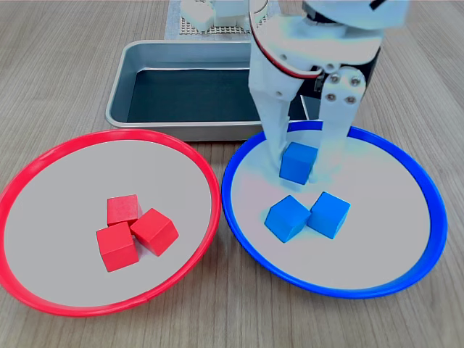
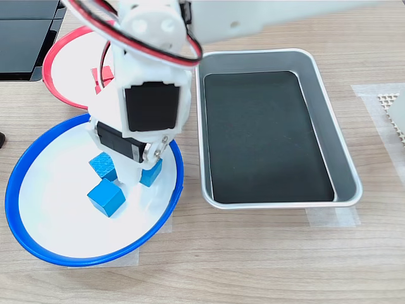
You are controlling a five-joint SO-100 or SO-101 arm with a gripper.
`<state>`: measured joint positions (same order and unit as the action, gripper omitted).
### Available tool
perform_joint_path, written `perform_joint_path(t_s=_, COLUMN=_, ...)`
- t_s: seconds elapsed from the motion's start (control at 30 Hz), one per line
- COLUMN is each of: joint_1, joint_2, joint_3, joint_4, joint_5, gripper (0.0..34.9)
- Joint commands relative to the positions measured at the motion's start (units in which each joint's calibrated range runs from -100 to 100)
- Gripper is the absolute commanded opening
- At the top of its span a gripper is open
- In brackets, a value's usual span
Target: Relocate any misplaced blocks to their matching dishes.
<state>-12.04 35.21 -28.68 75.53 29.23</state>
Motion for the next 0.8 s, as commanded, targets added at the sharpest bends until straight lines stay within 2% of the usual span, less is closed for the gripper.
perform_joint_path(t_s=0.0, joint_1=1.07, joint_2=0.23, joint_3=-4.69, joint_4=1.61, joint_5=0.88, gripper=6.7)
perform_joint_path(t_s=0.17, joint_1=2.01, joint_2=1.00, joint_3=-7.51, joint_4=1.69, joint_5=0.93, gripper=12.8)
perform_joint_path(t_s=0.3, joint_1=2.20, joint_2=0.57, joint_3=-9.88, joint_4=2.68, joint_5=1.07, gripper=14.1)
perform_joint_path(t_s=0.63, joint_1=1.45, joint_2=-11.29, joint_3=-4.32, joint_4=3.34, joint_5=1.03, gripper=12.8)
perform_joint_path(t_s=0.77, joint_1=1.26, joint_2=-22.97, joint_3=8.42, joint_4=1.36, joint_5=0.63, gripper=8.5)
